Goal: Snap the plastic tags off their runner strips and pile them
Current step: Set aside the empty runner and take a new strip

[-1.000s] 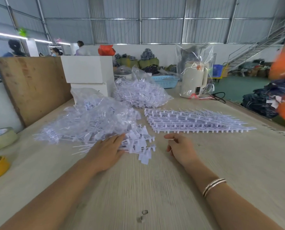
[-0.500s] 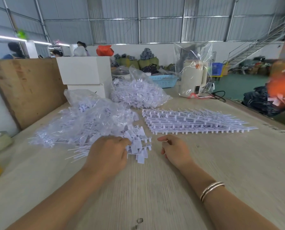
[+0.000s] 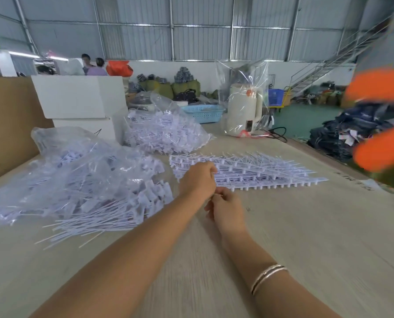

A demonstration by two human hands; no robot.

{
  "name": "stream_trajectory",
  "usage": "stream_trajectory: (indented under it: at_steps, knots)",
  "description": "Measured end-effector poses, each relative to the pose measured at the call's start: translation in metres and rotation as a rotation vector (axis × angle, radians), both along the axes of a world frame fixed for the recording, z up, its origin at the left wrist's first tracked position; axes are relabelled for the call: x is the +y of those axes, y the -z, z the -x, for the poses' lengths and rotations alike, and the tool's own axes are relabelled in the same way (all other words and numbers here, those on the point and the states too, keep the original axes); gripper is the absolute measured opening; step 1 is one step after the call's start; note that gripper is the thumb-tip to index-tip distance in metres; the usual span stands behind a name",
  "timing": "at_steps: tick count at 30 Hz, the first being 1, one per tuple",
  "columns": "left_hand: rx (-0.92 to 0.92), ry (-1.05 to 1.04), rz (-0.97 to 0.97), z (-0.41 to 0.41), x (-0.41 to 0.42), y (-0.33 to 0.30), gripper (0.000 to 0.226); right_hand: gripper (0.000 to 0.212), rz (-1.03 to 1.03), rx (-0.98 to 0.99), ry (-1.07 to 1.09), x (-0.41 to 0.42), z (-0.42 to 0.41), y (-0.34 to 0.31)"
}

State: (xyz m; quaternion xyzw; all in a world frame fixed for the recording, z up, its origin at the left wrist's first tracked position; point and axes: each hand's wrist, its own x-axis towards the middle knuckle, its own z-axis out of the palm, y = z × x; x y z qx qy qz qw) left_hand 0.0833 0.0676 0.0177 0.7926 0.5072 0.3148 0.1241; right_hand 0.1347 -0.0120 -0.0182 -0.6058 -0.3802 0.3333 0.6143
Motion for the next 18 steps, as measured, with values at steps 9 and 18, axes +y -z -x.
stream_trajectory:
  at_steps: [9,18]
  knots:
    - [0.208,0.181,0.253,-0.037,0.042,-0.002,0.063,0.024,0.018,-0.122,-0.016,0.008,-0.001,0.005]
    - [0.351,0.135,0.128,-0.032,0.056,-0.003,0.030,0.051,-0.010,-0.124,-0.063,0.007,0.005,0.004]
